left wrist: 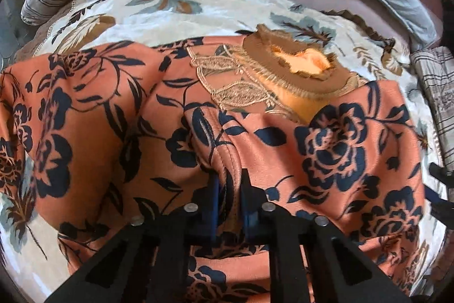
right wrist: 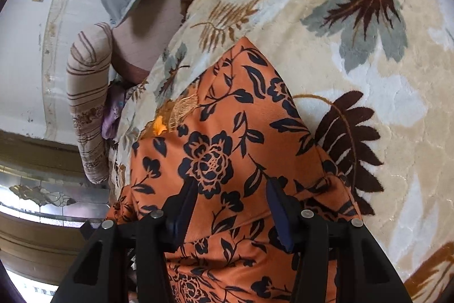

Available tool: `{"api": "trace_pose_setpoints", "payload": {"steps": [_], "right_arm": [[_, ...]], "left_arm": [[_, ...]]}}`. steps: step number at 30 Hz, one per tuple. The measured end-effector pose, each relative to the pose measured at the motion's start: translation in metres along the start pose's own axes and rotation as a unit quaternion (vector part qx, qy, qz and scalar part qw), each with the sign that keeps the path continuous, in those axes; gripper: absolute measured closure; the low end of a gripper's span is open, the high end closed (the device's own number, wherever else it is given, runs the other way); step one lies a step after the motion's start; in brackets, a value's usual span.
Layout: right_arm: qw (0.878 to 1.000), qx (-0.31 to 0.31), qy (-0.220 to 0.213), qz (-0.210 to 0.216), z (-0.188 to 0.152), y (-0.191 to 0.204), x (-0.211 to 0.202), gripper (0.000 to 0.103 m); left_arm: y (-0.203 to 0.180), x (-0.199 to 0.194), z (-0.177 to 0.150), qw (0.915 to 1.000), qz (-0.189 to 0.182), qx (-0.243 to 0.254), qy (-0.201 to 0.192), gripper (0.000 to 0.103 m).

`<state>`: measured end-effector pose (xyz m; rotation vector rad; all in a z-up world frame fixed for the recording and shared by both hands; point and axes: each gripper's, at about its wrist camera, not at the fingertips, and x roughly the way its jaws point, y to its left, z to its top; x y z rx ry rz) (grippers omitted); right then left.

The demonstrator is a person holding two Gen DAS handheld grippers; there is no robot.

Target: Fold small clothes

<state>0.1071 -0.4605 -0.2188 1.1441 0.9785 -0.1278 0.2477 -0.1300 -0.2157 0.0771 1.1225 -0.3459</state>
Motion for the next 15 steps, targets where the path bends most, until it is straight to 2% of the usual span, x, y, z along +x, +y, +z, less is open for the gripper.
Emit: {"api": "trace_pose_setpoints", "payload": {"steps": [2,4,10,13,15], "right_arm": [[1.0,0.004,0.008,-0.012,-0.002,-0.001,0.007,0.05],[0.999,0.007,0.02,-0.028,-0.004,-0.003,0.015,0.05],[0.999,0.002,0.023,-0.041,-0.009,-0.003,0.022,0.049],[0.999,0.0,0.023,-0.039,-0.01,-0.003,0.024,0.049],[0.999,-0.008,0.023,-0.042,-0.011,-0.001,0.024,0.049]], "left_arm": [[0.001,-0.008,0.003,0.9999,0.008,0.006,-0.008,0.093],[0.006,-0.014,0.008,0.9988,0.043,0.021,-0.008,0.093],[0.039,-0.017,0.012,0.9932,0.108,0.039,0.019,0.093],[0.053,-0.008,0.012,0.994,0.097,0.028,0.043,0.092],[0.058,-0.009,0.013,0.994,0.097,0.018,0.046,0.087]]}}
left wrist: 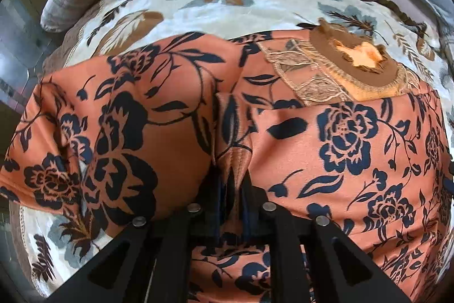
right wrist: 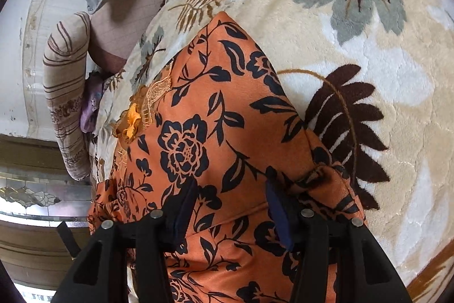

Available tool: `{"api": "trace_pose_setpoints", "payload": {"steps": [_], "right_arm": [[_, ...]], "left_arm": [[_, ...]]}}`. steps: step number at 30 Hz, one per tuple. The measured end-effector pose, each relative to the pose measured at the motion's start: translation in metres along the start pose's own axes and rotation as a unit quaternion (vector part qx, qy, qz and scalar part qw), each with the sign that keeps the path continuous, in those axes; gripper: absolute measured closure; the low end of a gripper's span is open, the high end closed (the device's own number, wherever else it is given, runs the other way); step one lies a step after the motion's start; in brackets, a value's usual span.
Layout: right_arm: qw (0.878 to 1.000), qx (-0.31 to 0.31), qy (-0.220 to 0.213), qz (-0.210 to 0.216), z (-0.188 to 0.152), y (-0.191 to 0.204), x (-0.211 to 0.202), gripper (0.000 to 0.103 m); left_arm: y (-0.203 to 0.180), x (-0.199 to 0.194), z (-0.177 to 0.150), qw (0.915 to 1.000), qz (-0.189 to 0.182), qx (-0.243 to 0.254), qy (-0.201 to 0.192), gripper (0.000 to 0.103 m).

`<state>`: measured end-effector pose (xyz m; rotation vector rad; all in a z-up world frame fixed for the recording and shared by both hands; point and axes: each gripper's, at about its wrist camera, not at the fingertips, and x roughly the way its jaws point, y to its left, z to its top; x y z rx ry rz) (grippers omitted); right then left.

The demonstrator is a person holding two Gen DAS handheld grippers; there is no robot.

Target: Fold small clothes

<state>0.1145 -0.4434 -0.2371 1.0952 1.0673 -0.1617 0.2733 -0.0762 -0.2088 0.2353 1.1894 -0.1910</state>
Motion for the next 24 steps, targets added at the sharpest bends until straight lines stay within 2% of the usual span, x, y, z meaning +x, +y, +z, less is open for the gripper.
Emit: {"api": "trace_pose_setpoints", "payload": {"steps": [3,5,7,8,10,11,12,14,16,18,24], "right_arm": [[1.0,-0.014,0.0,-0.008,-0.001,0.002,0.002,0.048],[1.0,-0.016,0.0,-0.01,-0.001,0.004,0.002,0.048],[1.0,-0.014,-0.001,-0.009,-0.001,0.005,0.003,0.047],[1.0,-0.013,-0.001,-0.009,-0.001,0.006,0.004,0.046],[1.0,-0.013,-0.003,-0.011,-0.002,0.007,0.004,0.045],[1.0,-0.014,-0.004,-0.013,-0.002,0.009,0.004,0.044],[1.0,-0.016,-0.006,-0.015,-0.003,0.011,0.005,0.043],[1.0,-0.022,-0.009,-0.021,-0.004,0.014,0.005,0.042],[0.999,-0.027,-0.012,-0.026,-0.005,0.016,0.006,0.042],[0.999,-0.029,-0.014,-0.028,-0.006,0.019,0.007,0.039],[0.999,-0.028,-0.02,-0.028,-0.007,0.019,0.008,0.039]], "left_arm": [[0.017,-0.014,0.0,0.9986,-0.049,-0.018,-0.005,0.082],[0.042,-0.036,-0.005,0.997,-0.068,-0.023,-0.027,0.081],[0.071,-0.055,-0.009,0.9967,-0.056,-0.03,-0.051,0.079],[0.09,-0.062,-0.011,0.9964,-0.045,-0.041,-0.059,0.075],[0.138,-0.076,-0.017,0.9939,-0.012,-0.084,-0.071,0.06],[0.16,-0.081,-0.02,0.9912,0.009,-0.108,-0.076,0.053],[0.183,-0.087,-0.025,0.9871,0.026,-0.135,-0.081,0.052],[0.225,-0.093,-0.036,0.9777,0.034,-0.19,-0.083,0.051],[0.249,-0.093,-0.048,0.9696,0.032,-0.228,-0.082,0.044],[0.258,-0.088,-0.059,0.9661,0.028,-0.245,-0.077,0.038],[0.238,-0.068,-0.072,0.966,-0.015,-0.248,-0.072,0.034]]}}
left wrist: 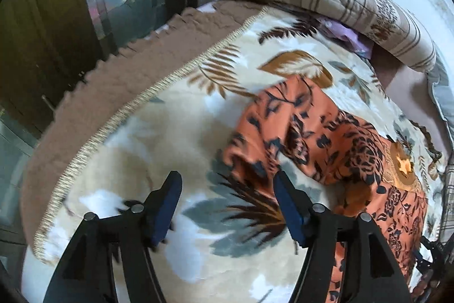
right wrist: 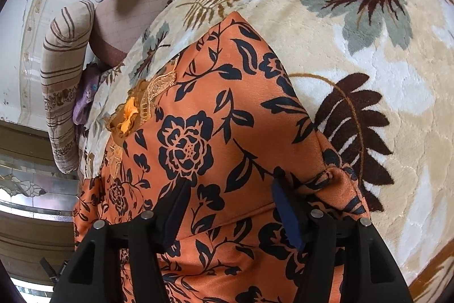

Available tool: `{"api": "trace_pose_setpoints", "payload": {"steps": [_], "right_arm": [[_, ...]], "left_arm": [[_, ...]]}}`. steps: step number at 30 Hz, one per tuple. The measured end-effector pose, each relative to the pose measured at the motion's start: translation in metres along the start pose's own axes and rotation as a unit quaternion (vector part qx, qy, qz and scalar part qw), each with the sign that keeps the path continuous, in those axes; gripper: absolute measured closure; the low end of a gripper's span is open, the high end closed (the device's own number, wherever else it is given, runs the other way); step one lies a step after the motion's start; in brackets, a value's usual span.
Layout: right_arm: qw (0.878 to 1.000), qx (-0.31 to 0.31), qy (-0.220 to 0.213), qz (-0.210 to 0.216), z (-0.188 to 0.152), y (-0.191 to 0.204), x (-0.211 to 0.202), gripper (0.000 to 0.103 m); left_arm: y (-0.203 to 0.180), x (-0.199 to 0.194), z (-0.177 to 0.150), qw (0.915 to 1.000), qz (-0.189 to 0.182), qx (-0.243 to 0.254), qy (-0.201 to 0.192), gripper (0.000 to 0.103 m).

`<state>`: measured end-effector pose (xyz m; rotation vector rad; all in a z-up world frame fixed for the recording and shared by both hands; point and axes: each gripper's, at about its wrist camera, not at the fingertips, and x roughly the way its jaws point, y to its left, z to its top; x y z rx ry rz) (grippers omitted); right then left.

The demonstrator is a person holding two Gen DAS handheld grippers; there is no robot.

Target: Fold small clothes

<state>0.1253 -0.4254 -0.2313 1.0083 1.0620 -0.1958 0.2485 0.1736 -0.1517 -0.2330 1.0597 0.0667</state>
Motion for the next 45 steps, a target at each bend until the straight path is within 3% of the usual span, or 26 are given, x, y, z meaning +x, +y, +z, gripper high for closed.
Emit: {"api": "trace_pose_setpoints", "payload": {"steps": [3,6,7,8,9,12,15,19,21,24,25,29,32,34,35,37,38,39,41,45], "right_arm": [[1.0,-0.004,0.0,-0.002,-0.001,0.001,0.001,0.039],[1.0,-0.004,0.001,-0.003,0.0,0.002,0.002,0.039],[1.0,-0.004,0.001,-0.003,0.0,0.002,0.002,0.038],[1.0,-0.004,0.001,-0.003,0.0,0.002,0.002,0.038],[1.0,-0.005,0.002,-0.003,0.0,0.002,0.002,0.038],[1.0,-0.002,0.005,0.0,0.002,0.001,0.002,0.039],[1.0,0.007,0.007,0.006,0.004,-0.002,0.001,0.039],[1.0,0.017,0.008,0.012,0.005,-0.007,-0.002,0.039],[1.0,0.021,0.009,0.014,0.005,-0.009,-0.004,0.039],[0.999,0.03,0.011,0.023,0.004,-0.013,-0.008,0.039],[0.999,0.033,0.011,0.026,0.004,-0.014,-0.009,0.039],[0.998,0.05,0.015,0.045,0.004,-0.022,-0.014,0.039],[0.996,0.061,0.02,0.059,0.006,-0.029,-0.019,0.038],[0.994,0.073,0.02,0.074,0.007,-0.034,-0.023,0.034],[0.993,0.083,0.016,0.086,0.009,-0.04,-0.027,0.031],[0.989,0.101,0.007,0.107,0.012,-0.049,-0.035,0.028],[0.987,0.111,0.002,0.117,0.013,-0.053,-0.039,0.027],[0.985,0.12,-0.005,0.126,0.015,-0.058,-0.043,0.027],[0.981,0.134,-0.018,0.142,0.017,-0.065,-0.052,0.027],[0.982,0.128,-0.021,0.138,0.019,-0.064,-0.058,0.027]], "left_arm": [[-0.018,0.005,0.0,0.9999,0.01,-0.005,0.0,0.031],[-0.03,0.018,0.009,0.9988,0.049,-0.002,-0.005,0.032],[-0.032,0.021,0.012,0.9974,0.071,-0.003,-0.006,0.038],[-0.033,0.022,0.015,0.9967,0.081,-0.001,-0.012,0.076],[-0.036,0.022,0.019,0.9962,0.086,0.005,-0.013,0.096],[-0.057,0.0,0.034,0.992,0.105,0.055,-0.044,0.098],[-0.094,-0.049,0.05,0.982,0.09,0.132,-0.101,0.098],[-0.157,-0.128,0.064,0.9654,0.017,0.224,-0.132,0.098],[-0.188,-0.155,0.067,0.9604,-0.005,0.253,-0.117,0.098],[-0.239,-0.193,0.065,0.9566,-0.087,0.269,-0.072,0.098],[-0.252,-0.2,0.062,0.9541,-0.096,0.276,-0.067,0.098],[-0.318,-0.218,0.037,0.9407,-0.169,0.292,-0.034,0.098],[-0.372,-0.219,0.007,0.9259,-0.214,0.311,-0.011,0.097],[-0.404,-0.218,-0.013,0.9143,-0.245,0.322,0.023,0.092],[-0.415,-0.218,-0.021,0.9067,-0.261,0.33,0.034,0.084],[-0.43,-0.227,-0.038,0.8895,-0.287,0.354,0.029,0.064],[-0.431,-0.23,-0.043,0.8866,-0.289,0.361,0.017,0.047],[-0.428,-0.234,-0.046,0.8851,-0.291,0.363,0.003,0.04],[-0.416,-0.232,-0.045,0.8863,-0.291,0.36,-0.008,0.04],[-0.379,-0.196,-0.032,0.9131,-0.258,0.316,-0.007,0.04]]}}
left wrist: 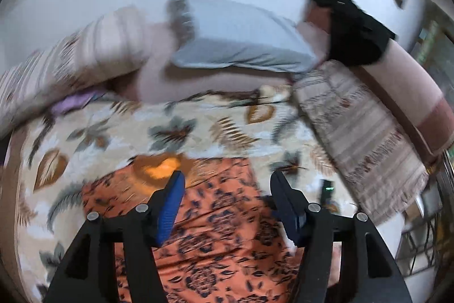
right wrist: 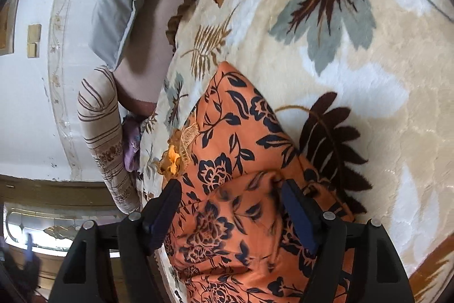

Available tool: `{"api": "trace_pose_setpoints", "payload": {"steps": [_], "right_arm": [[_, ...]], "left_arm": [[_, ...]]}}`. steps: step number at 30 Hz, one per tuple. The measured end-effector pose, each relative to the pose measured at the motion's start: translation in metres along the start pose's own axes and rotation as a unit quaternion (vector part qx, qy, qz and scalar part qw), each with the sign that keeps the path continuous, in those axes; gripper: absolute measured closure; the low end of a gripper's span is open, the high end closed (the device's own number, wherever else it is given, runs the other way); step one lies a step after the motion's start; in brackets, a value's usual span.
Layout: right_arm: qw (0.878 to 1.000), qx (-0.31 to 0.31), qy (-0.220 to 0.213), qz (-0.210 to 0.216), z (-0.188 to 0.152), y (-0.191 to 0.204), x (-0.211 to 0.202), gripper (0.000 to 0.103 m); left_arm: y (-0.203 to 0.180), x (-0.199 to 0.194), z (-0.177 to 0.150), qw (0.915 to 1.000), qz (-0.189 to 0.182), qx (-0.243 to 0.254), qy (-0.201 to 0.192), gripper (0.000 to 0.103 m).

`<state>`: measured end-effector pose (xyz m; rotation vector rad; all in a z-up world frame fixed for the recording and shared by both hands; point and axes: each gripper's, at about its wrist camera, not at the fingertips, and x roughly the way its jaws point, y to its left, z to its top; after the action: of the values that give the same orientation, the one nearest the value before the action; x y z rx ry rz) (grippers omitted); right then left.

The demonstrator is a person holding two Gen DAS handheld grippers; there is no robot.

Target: Fold small clothes

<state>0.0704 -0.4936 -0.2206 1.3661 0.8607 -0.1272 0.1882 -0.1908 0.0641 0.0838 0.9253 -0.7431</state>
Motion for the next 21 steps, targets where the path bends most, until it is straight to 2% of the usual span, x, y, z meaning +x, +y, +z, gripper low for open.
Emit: {"api": "trace_pose_setpoints", "payload": {"steps": [2,4,7,11,16,17,19,20,21], "right_arm": [[1.0,-0.004,0.009,-0.005,-0.001,0.001,0.002,0.027],[1.0,-0.006,0.02,-0.013,-0.002,0.001,0.007,0.027],[0.999,-0.013,0.031,-0.022,-0.005,-0.001,0.014,0.027],[0.998,-0.022,0.043,-0.032,-0.009,-0.001,0.027,0.027],[0.996,-0.057,0.035,-0.065,-0.017,0.01,0.041,0.029],[0.995,-0.065,0.032,-0.071,-0.019,0.011,0.043,0.034],[0.989,-0.099,0.026,-0.105,-0.024,0.02,0.05,0.054],[0.985,-0.116,0.02,-0.124,-0.027,0.024,0.052,0.071],[0.981,-0.131,0.013,-0.142,-0.031,0.028,0.053,0.08]], "left_arm": [[0.027,0.01,-0.018,0.9992,0.039,-0.012,-0.003,0.04],[0.059,0.026,-0.045,0.9956,0.093,-0.015,0.002,0.04],[0.11,0.053,-0.085,0.9892,0.137,-0.041,0.032,0.04],[0.164,0.082,-0.136,0.9824,0.149,-0.1,0.052,0.04],[0.19,0.102,-0.174,0.9808,0.132,-0.141,0.029,0.04],[0.191,0.105,-0.18,0.981,0.133,-0.139,0.022,0.04],[0.193,0.112,-0.189,0.9816,0.137,-0.133,0.01,0.041],[0.193,0.113,-0.193,0.9821,0.137,-0.13,0.003,0.043],[0.192,0.115,-0.197,0.9824,0.139,-0.124,-0.004,0.046]]}}
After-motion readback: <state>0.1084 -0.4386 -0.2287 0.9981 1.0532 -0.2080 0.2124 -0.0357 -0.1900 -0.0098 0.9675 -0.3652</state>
